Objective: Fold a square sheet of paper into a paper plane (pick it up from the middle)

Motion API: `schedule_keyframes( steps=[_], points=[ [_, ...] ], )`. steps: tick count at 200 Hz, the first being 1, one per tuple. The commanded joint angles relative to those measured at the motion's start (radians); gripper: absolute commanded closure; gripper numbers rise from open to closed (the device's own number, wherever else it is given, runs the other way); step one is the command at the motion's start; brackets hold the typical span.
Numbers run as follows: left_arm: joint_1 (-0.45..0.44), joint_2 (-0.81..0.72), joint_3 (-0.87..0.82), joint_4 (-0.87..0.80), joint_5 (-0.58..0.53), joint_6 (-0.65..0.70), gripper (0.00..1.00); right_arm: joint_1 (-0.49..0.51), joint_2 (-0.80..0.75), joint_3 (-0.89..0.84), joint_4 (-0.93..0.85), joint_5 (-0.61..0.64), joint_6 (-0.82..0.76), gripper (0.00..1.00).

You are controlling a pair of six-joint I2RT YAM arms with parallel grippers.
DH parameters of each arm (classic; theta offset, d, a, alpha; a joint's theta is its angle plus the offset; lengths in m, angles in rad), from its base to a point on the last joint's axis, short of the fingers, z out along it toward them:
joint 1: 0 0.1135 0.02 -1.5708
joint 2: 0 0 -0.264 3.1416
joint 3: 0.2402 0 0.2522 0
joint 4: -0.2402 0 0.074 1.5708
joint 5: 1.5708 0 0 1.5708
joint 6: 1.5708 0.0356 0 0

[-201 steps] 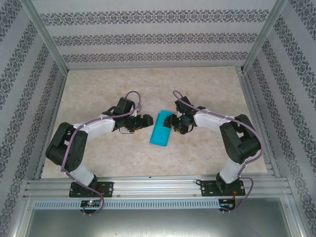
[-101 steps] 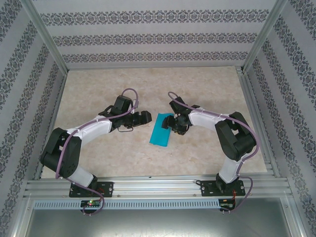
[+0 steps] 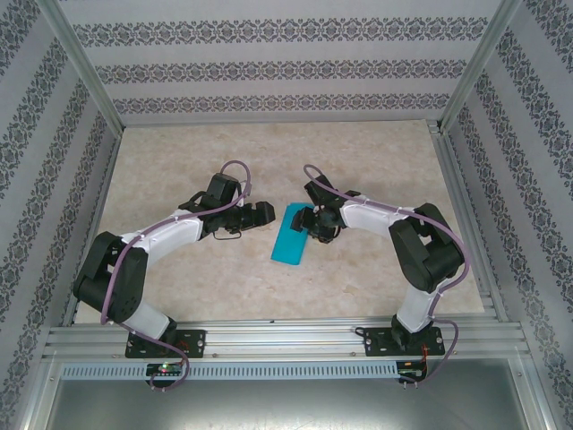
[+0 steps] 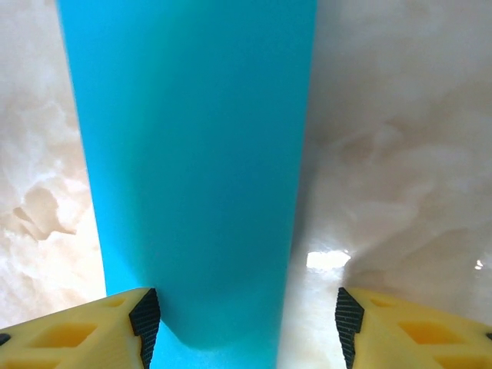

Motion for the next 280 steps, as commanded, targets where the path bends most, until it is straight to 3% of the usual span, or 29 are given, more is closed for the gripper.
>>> schedule_keyframes(
  steps=[1, 125, 168, 211, 240, 266, 280],
  points=[
    [-0.015, 0.006, 0.003, -0.030, -0.009, 0.010, 0.12, 0.012, -0.022, 0.021, 0.021, 0.011, 0.014, 0.36],
    [-0.014, 0.007, 0.008, -0.044, -0.004, 0.011, 0.11, -0.001, 0.051, 0.003, 0.176, -0.114, 0.031, 0.42],
    [-0.014, 0.005, 0.008, -0.055, -0.014, 0.015, 0.11, -0.003, 0.024, 0.002, 0.184, -0.128, 0.007, 0.54],
    [-0.014, 0.008, 0.014, -0.058, -0.022, 0.015, 0.10, -0.031, -0.013, 0.012, 0.257, -0.299, -0.084, 0.60],
    [-0.015, 0.008, 0.020, -0.062, -0.025, 0.013, 0.10, -0.059, 0.016, 0.063, 0.161, -0.352, -0.208, 0.63],
    [-0.015, 0.007, 0.016, -0.064, -0.025, 0.012, 0.10, -0.086, 0.047, 0.079, 0.132, -0.434, -0.277, 0.58],
    [-0.014, 0.007, 0.016, -0.065, -0.024, 0.010, 0.10, -0.087, 0.068, 0.104, 0.074, -0.412, -0.315, 0.55]
  ],
)
